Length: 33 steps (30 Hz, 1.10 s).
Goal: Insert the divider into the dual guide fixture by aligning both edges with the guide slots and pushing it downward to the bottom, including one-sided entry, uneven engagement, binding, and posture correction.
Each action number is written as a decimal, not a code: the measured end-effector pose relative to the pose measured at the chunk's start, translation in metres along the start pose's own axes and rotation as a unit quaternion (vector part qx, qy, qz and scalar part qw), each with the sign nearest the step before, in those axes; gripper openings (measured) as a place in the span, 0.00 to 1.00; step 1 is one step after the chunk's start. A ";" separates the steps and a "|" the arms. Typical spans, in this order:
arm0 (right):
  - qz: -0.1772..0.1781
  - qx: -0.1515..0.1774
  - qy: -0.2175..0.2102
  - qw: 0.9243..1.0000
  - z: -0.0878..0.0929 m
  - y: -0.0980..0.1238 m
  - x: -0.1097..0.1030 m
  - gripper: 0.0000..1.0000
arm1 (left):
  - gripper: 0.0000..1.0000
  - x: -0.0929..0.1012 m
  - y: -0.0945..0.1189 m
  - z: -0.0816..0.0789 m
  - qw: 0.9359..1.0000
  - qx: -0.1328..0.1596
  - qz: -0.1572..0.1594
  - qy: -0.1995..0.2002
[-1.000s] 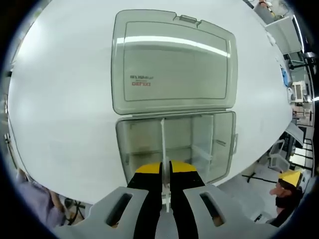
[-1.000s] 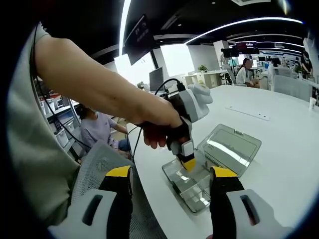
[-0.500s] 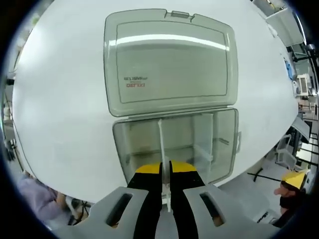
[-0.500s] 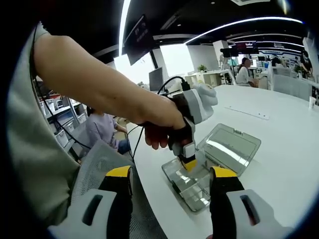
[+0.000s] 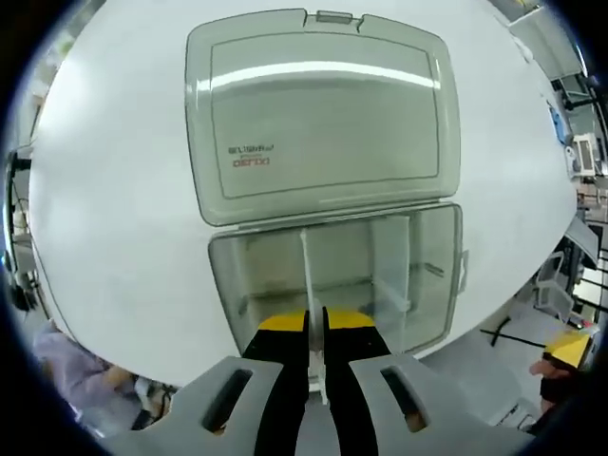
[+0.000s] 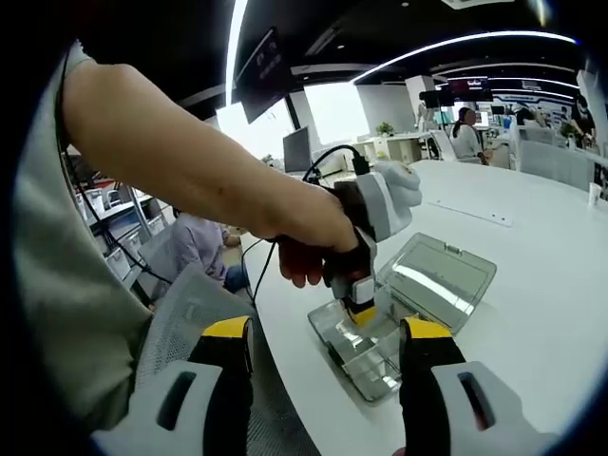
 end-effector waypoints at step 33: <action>0.000 -0.010 -0.004 1.000 0.004 0.001 0.003 0.60 | 0.03 -0.002 -0.017 0.001 1.000 -0.001 -0.009 -0.014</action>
Point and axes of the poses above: the point that each gripper's makers call its tool centre point, and the gripper's own axes: y roughly backward along the fingers, x roughly to its right, z roughly out of its underside, the point moved 6 cm from there along y, roughly backward along the fingers, and after that the axes turned 11 degrees about z, right-handed, at the moved point
